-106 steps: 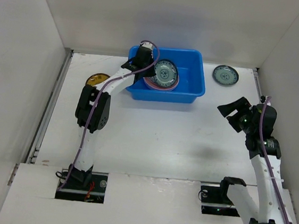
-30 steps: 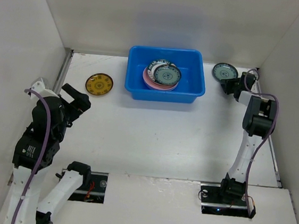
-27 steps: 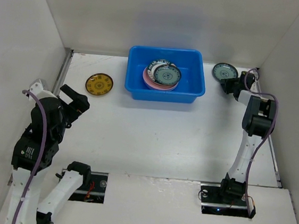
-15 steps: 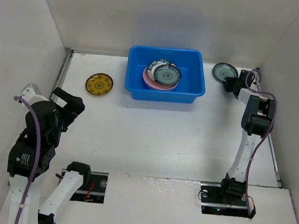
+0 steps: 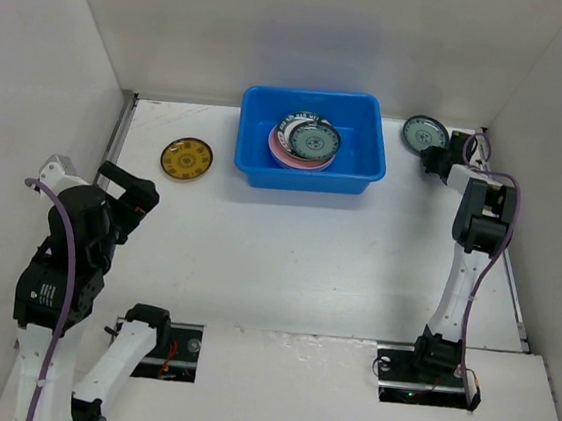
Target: Place the plates into the plastic bin on the countertop
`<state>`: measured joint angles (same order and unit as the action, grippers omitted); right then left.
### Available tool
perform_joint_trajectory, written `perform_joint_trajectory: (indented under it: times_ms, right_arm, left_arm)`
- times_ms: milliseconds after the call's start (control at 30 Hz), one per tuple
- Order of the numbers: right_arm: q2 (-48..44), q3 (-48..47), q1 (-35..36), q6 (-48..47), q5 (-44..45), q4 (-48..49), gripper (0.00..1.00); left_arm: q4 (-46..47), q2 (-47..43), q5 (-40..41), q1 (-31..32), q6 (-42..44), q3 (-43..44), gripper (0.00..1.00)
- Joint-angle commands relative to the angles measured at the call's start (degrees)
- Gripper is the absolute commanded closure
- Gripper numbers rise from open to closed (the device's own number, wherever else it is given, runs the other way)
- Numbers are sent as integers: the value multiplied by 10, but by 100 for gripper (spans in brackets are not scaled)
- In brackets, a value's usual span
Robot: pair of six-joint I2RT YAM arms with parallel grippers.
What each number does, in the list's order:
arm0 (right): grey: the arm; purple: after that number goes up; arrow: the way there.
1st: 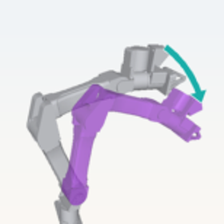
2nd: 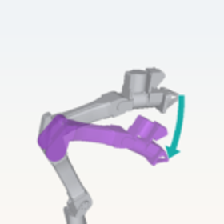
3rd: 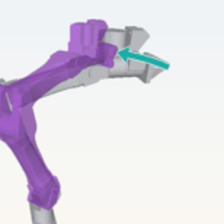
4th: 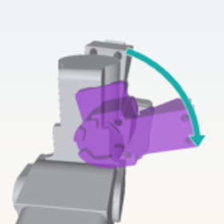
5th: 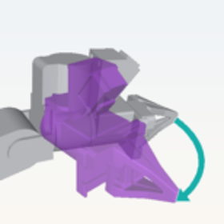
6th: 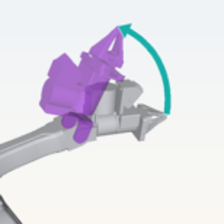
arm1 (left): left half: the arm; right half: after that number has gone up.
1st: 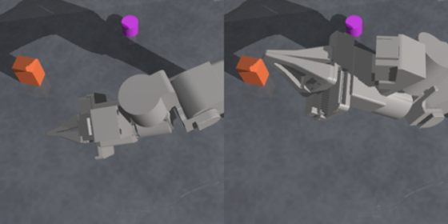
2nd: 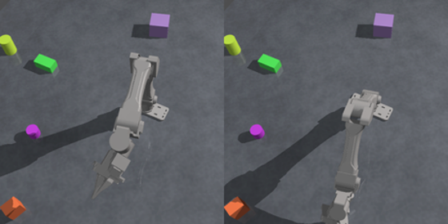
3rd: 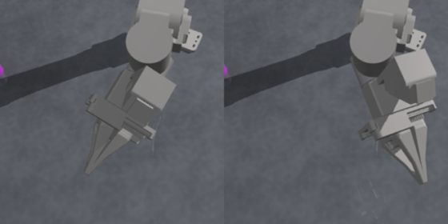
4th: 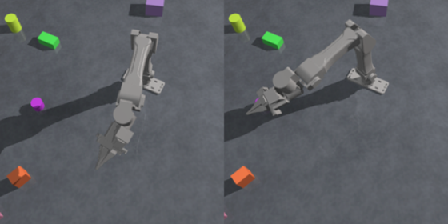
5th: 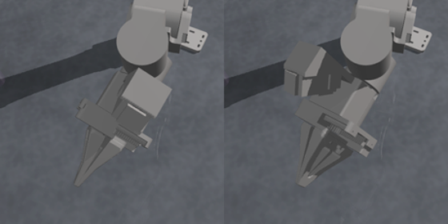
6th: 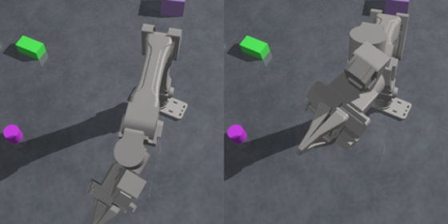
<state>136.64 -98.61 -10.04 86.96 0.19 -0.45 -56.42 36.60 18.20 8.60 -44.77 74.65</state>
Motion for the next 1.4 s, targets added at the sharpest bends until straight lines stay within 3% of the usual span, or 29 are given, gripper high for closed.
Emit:
perform_joint_trajectory:
  times_ms: [0, 400, 567, 733, 900, 1067, 1267, 1367]
  right_arm:
    - [-35, 29, 2, 17, -5, 9, 100]
    - [-292, 191, 15, -83, -15, 65, 100]
    - [-382, 185, 66, -173, -60, 37, 100]
    - [-364, 112, 155, -267, -110, -96, 100]
    - [-314, 66, 234, -318, -117, -143, 100]
    - [-249, 16, 276, -332, -107, -159, 98]
    - [-183, -38, 292, -335, -72, -170, 95]
    - [-162, -64, 293, -339, -65, -181, 89]
  left_arm:
    - [14, 13, -1, 6, 0, 5, 0]
    - [82, 37, -20, 30, 41, -51, 0]
    - [146, 49, -44, 44, 64, -101, 0]
    - [255, 47, -84, 48, 78, -200, 0]
    - [336, 72, -120, 34, 84, -258, 0]
    - [400, 105, -129, 23, 84, -284, 0]
    - [412, 141, -134, -3, 77, -285, 0]
    - [412, 147, -136, -22, 76, -291, 0]
